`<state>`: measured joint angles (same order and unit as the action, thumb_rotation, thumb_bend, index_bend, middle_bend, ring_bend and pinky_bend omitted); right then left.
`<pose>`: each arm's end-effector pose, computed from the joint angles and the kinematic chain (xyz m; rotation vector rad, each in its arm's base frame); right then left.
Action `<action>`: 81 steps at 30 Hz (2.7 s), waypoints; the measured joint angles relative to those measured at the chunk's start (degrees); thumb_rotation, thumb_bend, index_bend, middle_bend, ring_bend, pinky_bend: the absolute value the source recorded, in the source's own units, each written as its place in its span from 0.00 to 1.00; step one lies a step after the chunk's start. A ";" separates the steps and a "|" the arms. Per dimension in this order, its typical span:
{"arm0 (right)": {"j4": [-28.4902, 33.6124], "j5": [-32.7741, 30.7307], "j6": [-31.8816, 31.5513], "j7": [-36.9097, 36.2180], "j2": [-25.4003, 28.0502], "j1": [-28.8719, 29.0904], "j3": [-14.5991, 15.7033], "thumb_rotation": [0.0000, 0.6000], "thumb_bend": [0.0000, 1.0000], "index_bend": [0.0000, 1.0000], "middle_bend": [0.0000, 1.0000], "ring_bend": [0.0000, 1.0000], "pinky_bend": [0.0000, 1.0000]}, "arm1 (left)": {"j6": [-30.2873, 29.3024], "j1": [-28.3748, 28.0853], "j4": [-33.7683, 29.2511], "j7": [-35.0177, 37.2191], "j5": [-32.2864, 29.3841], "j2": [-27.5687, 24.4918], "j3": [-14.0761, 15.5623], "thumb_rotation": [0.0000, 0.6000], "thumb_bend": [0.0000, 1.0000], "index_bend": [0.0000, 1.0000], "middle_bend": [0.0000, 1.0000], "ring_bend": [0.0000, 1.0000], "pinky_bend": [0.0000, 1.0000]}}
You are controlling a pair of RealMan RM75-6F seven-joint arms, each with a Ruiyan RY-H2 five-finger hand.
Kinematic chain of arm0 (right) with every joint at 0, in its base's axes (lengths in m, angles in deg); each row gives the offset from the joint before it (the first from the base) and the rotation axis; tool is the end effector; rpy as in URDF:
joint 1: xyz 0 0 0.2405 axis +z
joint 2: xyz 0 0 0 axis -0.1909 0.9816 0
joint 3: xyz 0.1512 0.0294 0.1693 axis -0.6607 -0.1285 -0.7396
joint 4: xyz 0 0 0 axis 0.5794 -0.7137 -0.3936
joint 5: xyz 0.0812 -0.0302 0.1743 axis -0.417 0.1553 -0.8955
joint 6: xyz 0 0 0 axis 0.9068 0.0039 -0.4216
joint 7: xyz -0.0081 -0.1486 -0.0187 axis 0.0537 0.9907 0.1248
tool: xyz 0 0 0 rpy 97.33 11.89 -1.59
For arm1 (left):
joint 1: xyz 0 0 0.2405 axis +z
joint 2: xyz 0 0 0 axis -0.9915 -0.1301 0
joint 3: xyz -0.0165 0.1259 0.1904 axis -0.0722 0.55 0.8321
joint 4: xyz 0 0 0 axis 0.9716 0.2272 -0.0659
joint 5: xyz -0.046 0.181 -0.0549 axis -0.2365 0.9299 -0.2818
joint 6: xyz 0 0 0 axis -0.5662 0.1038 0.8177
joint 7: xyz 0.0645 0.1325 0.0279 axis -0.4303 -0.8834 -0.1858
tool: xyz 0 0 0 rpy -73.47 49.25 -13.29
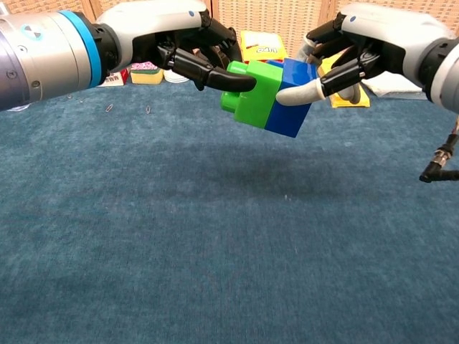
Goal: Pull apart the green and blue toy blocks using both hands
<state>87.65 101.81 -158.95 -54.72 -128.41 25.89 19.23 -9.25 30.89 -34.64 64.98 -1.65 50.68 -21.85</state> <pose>-0.0728 -0.2856 0.0412 1.5581 -1.2795 1.2460 -0.0158 0.2961 0.0133 -1.9406 -1.2029 -1.2308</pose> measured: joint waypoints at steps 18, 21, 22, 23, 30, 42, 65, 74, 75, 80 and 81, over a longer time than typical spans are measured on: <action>0.64 -1.54 0.98 -2.93 1.34 -0.07 -0.48 0.88 0.14 0.61 0.65 0.75 0.67 | -1.61 -0.76 1.38 1.56 -0.03 3.44 -0.95 0.63 0.33 0.45 0.32 0.30 0.40; 1.26 -1.64 1.52 -4.04 1.92 -0.22 -0.52 0.88 0.15 0.61 0.65 0.75 0.67 | -0.39 -0.92 1.35 2.50 -0.79 2.99 -1.16 0.63 0.33 0.45 0.32 0.30 0.40; 1.44 -1.65 1.75 -4.42 2.14 -0.25 -0.54 0.88 0.15 0.61 0.65 0.75 0.67 | -0.04 -0.98 1.37 2.83 -0.92 2.84 -1.24 0.62 0.33 0.45 0.32 0.30 0.40; 1.63 -1.65 2.01 -4.82 2.38 -0.28 -0.54 0.88 0.15 0.61 0.65 0.75 0.68 | 0.37 -1.08 1.40 3.12 -1.03 2.64 -1.31 0.62 0.33 0.45 0.32 0.30 0.40; 2.04 -1.49 3.11 -7.04 2.75 -0.33 -0.51 0.88 0.16 0.62 0.66 0.76 0.68 | 1.47 -1.46 1.24 4.60 -1.27 1.94 -1.78 0.65 0.35 0.46 0.32 0.30 0.40; 2.30 -0.56 4.62 -10.92 4.05 -0.69 -0.52 0.88 0.17 0.62 0.66 0.76 0.68 | 2.37 -2.06 1.21 5.62 -1.95 1.28 -1.99 0.69 0.50 0.57 0.32 0.30 0.40; 2.67 -0.52 4.82 -14.44 5.50 -1.41 -0.60 0.88 0.17 0.62 0.66 0.76 0.68 | 3.34 -3.02 -0.20 7.28 -3.11 -1.83 -2.82 0.68 0.56 0.66 0.32 0.30 0.41; 2.11 -0.27 4.88 -15.21 5.59 -1.52 -0.44 0.88 0.16 0.62 0.66 0.76 0.68 | 3.39 -2.99 -1.20 7.92 -3.61 -3.45 -2.88 0.68 0.56 0.69 0.32 0.30 0.41; 2.03 -0.29 4.85 -15.42 5.65 -1.59 -0.48 0.88 0.16 0.62 0.66 0.76 0.68 | 3.34 -2.84 -1.35 8.16 -3.54 -3.79 -2.91 0.68 0.56 0.69 0.32 0.30 0.41; 1.43 -0.50 5.14 -16.80 6.52 -1.96 -0.78 0.88 0.17 0.62 0.66 0.76 0.68 | 3.19 -1.63 -2.18 10.03 -2.36 -5.74 -2.79 0.68 0.56 0.69 0.32 0.30 0.41; 1.27 -0.57 5.23 -16.97 6.69 -2.01 -0.81 0.88 0.17 0.62 0.66 0.76 0.68 | 3.19 -1.40 -2.31 10.36 -2.15 -6.06 -2.75 0.68 0.56 0.69 0.32 0.30 0.41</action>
<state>88.92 101.24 -153.73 -71.70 -121.72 23.88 18.42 -6.06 29.49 -36.94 75.34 -3.80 44.61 -24.60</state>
